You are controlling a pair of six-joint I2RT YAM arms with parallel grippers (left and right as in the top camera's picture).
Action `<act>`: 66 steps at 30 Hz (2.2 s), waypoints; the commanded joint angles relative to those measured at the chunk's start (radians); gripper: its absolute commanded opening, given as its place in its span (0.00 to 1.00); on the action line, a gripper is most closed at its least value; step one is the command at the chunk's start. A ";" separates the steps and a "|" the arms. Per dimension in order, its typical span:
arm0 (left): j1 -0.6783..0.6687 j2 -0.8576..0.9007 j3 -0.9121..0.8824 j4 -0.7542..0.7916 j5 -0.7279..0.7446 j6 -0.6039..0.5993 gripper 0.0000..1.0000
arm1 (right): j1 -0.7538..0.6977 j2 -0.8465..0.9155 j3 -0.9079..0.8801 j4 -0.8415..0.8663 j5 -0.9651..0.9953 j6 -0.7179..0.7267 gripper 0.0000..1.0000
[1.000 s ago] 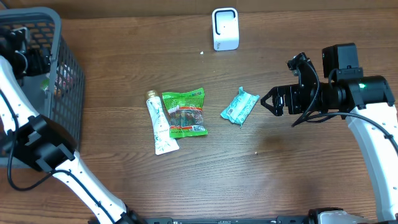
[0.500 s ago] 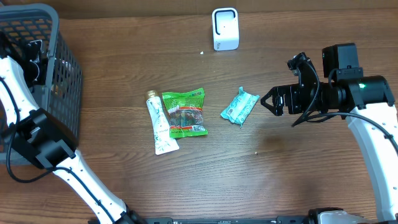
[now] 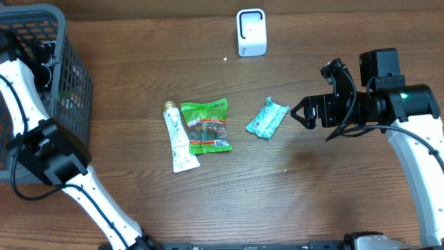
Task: Scan the item barcode
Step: 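Reach the left gripper into the basket toward the remaining can, then grasp the green-and-white noodle cup and lift it out, left gripper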
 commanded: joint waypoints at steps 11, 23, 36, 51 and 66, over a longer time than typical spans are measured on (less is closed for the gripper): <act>-0.013 0.026 -0.031 -0.032 -0.007 -0.086 1.00 | 0.005 0.005 0.026 0.005 -0.008 0.007 1.00; -0.012 0.026 -0.114 0.062 -0.013 -0.111 0.96 | 0.005 0.005 0.026 0.003 -0.008 0.023 1.00; -0.013 0.012 -0.069 0.038 -0.014 -0.260 0.73 | 0.005 0.005 0.026 0.007 -0.008 0.023 1.00; -0.012 -0.146 0.336 -0.223 -0.043 -0.409 0.73 | 0.005 0.005 0.026 0.011 -0.009 0.026 1.00; -0.116 -0.509 0.352 -0.315 0.086 -0.406 0.75 | 0.005 0.005 0.026 0.010 -0.035 0.026 1.00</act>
